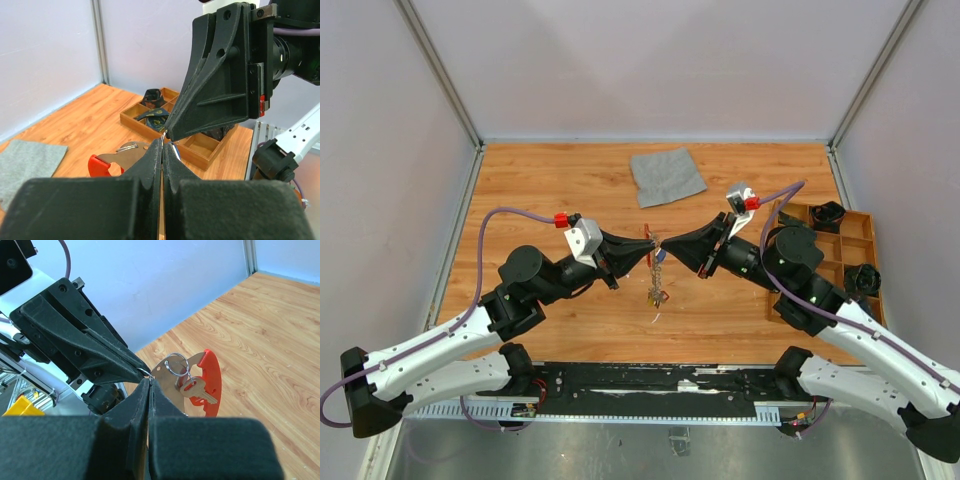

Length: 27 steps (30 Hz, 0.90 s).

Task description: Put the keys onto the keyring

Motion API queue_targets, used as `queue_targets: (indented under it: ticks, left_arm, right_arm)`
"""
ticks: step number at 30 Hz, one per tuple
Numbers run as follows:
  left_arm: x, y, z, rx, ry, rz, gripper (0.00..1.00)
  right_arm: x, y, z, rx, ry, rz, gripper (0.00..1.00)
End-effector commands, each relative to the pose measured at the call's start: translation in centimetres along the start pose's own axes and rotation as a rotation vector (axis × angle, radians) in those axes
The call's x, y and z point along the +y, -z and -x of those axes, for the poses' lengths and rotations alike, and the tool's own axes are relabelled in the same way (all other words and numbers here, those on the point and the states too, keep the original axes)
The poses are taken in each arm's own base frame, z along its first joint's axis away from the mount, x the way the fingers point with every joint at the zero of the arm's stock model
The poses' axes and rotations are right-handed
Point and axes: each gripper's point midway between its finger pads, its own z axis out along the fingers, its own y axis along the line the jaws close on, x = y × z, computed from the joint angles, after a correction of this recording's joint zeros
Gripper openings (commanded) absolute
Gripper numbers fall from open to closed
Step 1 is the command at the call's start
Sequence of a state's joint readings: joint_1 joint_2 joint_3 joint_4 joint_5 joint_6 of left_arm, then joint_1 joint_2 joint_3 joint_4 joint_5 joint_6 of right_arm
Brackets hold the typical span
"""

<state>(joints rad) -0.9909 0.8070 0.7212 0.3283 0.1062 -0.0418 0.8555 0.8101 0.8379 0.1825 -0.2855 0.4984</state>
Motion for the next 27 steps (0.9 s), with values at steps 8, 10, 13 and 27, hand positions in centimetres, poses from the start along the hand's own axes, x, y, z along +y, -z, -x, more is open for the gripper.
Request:
queue_targets:
  ticks: [8,10,13,27]
  left_arm:
    - [-0.5,0.0,2.8,-0.092,-0.010,-0.016,0.01]
    - [-0.5,0.0,2.8,-0.093,-0.010,-0.014,0.01]
    - [-0.5,0.0,2.8,-0.091,-0.009,-0.014,0.00]
    - [-0.4,0.0,2.7,-0.090,-0.008,-0.013,0.00]
  right_arm:
    - [-0.9,0.2,0.1,-0.014,-0.028,-0.067,0.01]
    - [-1.1,0.3,0.0,-0.013,-0.029,-0.079,0.01]
    - [-1.3,0.5,0.1,-0.017,-0.033,-0.095,0.01]
    - [-1.7,0.4,-0.8,0.013,-0.055,-0.108,0.01]
